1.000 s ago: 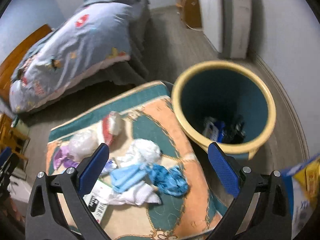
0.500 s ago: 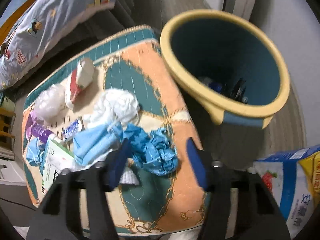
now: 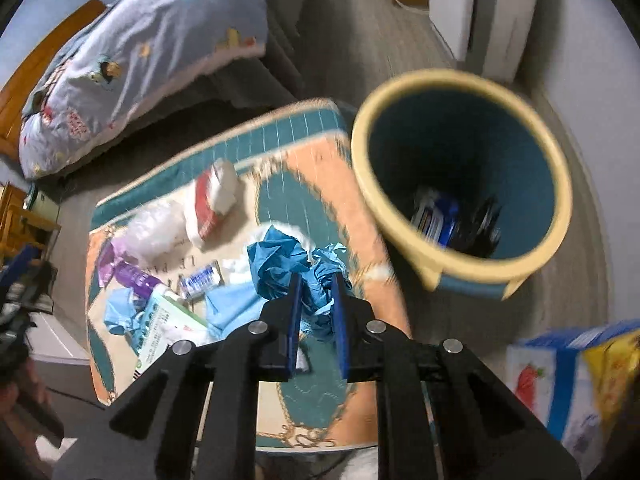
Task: Collect trash
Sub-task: 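Carry the blue glove to the bin while the left tool grasps a blue mask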
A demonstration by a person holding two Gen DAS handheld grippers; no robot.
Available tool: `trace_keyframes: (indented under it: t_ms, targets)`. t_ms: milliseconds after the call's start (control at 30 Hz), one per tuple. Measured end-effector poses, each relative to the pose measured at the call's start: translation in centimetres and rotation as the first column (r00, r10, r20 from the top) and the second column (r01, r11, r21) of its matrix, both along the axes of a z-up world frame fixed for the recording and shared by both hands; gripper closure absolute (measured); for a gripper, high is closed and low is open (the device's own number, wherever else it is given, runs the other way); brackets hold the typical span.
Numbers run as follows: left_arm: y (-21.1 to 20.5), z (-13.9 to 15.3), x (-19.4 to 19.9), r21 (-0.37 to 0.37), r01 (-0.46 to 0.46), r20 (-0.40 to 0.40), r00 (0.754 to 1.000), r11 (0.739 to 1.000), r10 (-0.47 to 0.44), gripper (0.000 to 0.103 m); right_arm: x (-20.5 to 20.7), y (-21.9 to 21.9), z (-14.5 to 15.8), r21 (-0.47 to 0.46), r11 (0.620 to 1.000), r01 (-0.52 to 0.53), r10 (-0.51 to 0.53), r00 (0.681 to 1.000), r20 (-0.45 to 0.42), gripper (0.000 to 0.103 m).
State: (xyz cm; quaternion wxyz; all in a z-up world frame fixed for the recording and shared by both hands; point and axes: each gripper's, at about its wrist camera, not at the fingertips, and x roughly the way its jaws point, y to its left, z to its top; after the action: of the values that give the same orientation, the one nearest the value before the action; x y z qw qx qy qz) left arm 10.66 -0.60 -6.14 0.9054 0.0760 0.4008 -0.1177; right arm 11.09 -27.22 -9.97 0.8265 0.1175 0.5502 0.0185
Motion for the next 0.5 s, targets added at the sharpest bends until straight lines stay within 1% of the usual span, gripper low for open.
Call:
trace_keyframes:
  t_ms: [33, 133, 167, 267, 300, 400, 500]
  targets:
    - [-0.3, -0.2, 0.1, -0.002, 0.006, -0.004, 1.000, 1.000, -0.006, 0.005, 0.1, -0.4, 1.0, -0.021, 0.999, -0.027, 0.027, 1.000, 0.015, 0.089]
    - [-1.7, -1.4, 0.2, 0.006, 0.039, -0.030, 0.999, 0.999, -0.039, 0.005, 0.4, -1.0, 2.3, -0.066, 0.996, -0.062, 0.066, 0.996, 0.057, 0.089]
    - [-2.4, -2.0, 0.2, 0.016, 0.054, -0.039, 0.998, 0.998, -0.054, 0.005, 0.5, -1.3, 2.3, -0.059, 0.996, -0.061, 0.065, 0.996, 0.067, 0.089]
    - [-4.3, -3.6, 0.3, 0.049, 0.096, -0.069, 0.993, 0.994, -0.093, 0.005, 1.0, -2.2, 1.6, 0.028, 0.999, -0.035, 0.032, 0.997, 0.076, 0.089]
    - [-5.2, -4.3, 0.4, 0.055, 0.116, -0.083, 0.990, 0.992, -0.112, 0.005, 1.2, -2.4, 1.6, 0.039, 0.999, -0.032, 0.029, 0.996, 0.080, 0.089]
    - [-7.1, -5.5, 0.5, 0.055, 0.155, -0.103, 0.984, 0.986, -0.148, 0.005, 1.8, -2.2, 1.6, 0.015, 0.998, -0.053, 0.052, 0.994, 0.094, 0.089]
    - [-9.4, -6.8, 0.6, 0.068, 0.204, -0.120, 0.973, 0.977, -0.195, 0.005, 2.1, -2.4, 1.5, 0.034, 0.998, -0.062, 0.058, 0.994, 0.095, 0.089]
